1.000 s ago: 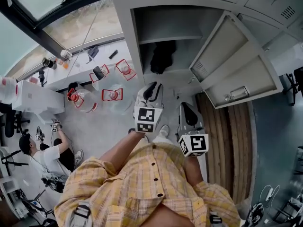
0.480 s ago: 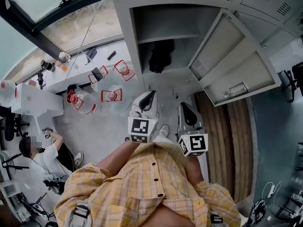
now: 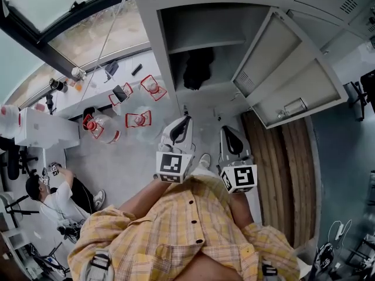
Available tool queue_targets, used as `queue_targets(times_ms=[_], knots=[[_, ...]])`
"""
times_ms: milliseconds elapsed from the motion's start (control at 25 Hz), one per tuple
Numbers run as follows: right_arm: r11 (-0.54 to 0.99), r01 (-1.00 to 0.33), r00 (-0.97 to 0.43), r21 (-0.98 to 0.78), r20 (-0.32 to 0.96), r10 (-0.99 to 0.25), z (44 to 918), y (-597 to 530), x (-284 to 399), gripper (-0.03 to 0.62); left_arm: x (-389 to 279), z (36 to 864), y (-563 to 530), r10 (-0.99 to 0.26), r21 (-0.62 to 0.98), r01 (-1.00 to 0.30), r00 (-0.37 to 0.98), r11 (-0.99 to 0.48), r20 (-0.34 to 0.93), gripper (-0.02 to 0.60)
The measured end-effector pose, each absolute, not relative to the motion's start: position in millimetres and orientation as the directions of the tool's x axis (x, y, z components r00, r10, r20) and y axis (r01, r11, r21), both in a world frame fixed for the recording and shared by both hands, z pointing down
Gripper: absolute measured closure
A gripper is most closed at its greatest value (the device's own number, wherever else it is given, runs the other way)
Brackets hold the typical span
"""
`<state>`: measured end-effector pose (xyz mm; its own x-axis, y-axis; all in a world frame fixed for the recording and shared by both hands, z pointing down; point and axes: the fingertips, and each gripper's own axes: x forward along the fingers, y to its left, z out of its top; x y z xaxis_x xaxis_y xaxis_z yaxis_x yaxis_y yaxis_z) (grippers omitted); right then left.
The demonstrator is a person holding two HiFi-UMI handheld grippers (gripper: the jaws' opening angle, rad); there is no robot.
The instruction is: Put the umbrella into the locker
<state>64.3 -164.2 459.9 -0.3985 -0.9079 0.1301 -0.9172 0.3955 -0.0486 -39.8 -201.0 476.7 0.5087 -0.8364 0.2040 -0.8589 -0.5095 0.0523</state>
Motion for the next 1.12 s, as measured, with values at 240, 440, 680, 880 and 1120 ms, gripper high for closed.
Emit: queue_targets(times_ms=[240,440,680,880,1120], knots=[[0.38,-0.924,-0.383,-0.047,0.133,-0.914,458.3,-163.2,66.3,0.597,-39.2,477.5,-195.8,-0.83,0.055,-0.852,0.521,-0.521,0.201,0.583],[0.385,-0.922,-0.386,-0.028,0.132,-0.913,459.3,-162.2,64.1,0.597,-38.1,478.3,-193.6,-0.829,0.054,-0.849,0.526,-0.526,0.193,0.582],[0.368,-0.929,-0.369,-0.031,0.139,-0.919,460.2,-162.3,68.8,0.597,-39.2,478.0,-194.1,-0.828,0.051,-0.847,0.528,-0.528,0.187,0.581],[0.361,-0.932,-0.362,-0.036,0.141,-0.921,460.2,-163.5,70.4,0.597,-40.2,478.6,-193.6,-0.827,0.044,-0.846,0.53,-0.532,0.189,0.583],[0.358,-0.933,-0.36,-0.037,0.145,-0.922,462.4,-162.5,71.8,0.597,-41.3,482.1,-193.2,-0.827,0.048,-0.848,0.526,-0.528,0.197,0.581]])
